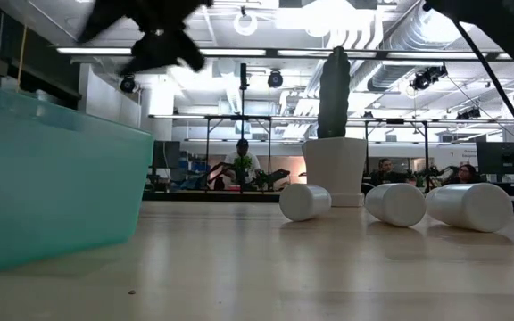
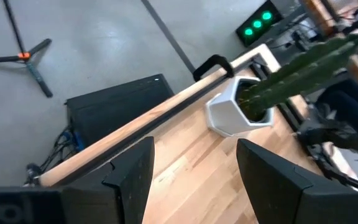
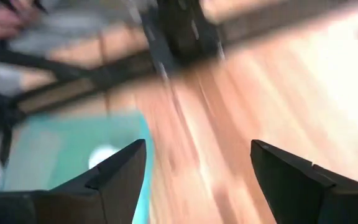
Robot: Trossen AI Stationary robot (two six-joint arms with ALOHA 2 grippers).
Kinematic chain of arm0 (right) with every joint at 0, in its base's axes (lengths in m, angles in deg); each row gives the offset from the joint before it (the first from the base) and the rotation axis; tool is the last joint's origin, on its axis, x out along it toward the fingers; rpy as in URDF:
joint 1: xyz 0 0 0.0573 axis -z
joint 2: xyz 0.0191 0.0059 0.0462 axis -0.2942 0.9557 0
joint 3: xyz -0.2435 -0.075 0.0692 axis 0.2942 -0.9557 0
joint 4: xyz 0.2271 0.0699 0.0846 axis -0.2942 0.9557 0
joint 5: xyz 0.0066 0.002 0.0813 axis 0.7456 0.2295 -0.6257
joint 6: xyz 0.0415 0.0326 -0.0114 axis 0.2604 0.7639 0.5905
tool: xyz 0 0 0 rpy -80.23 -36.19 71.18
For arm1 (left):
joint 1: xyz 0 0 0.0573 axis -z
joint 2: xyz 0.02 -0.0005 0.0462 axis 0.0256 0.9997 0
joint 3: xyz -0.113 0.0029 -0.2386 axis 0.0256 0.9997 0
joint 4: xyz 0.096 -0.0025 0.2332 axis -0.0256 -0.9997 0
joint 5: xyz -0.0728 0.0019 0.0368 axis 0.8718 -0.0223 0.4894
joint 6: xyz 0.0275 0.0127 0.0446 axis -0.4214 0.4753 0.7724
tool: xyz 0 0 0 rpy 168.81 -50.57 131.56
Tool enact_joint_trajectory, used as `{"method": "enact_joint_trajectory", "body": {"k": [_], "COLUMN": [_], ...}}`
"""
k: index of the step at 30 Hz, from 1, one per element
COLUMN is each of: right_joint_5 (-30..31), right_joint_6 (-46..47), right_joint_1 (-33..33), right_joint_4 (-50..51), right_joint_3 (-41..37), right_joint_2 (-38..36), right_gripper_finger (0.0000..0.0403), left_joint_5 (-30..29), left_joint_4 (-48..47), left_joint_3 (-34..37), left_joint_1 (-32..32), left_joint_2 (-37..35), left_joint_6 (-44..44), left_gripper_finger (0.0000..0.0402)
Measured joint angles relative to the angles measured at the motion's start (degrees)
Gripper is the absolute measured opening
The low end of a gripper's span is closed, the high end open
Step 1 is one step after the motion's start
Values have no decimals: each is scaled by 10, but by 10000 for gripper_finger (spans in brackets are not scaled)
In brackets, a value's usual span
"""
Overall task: Pick and place pill bottles into a basket
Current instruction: Put the white pill bottle into the green bin
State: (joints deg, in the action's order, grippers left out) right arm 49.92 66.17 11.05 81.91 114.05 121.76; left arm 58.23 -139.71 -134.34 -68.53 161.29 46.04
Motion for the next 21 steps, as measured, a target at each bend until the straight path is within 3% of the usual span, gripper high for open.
{"method": "enact_joint_trajectory", "body": {"k": [7,11,16,21], "right_joint_5": [-82,-115,-87,-61], "right_joint_6": [187,247,320,365], "right_joint_1": [19,26,29,34], "right_joint_4": [227,325,434,479], "right_joint_3": [-1,-1,-1,-1], "right_joint_2": [-25,-25,-25,-25], "right_gripper_finger": [269,266,265,265], "left_joint_5": [-30,-31,-27,-13], "left_joint_4": [-9,-9,-7,-9], "left_joint_3": [0,0,0,0], "left_joint_1": [0,10,40,82], "left_joint_2": [0,0,0,0], "left_joint_6": [-18,-30,-4,15], "left_gripper_finger": [262,262,262,262]}}
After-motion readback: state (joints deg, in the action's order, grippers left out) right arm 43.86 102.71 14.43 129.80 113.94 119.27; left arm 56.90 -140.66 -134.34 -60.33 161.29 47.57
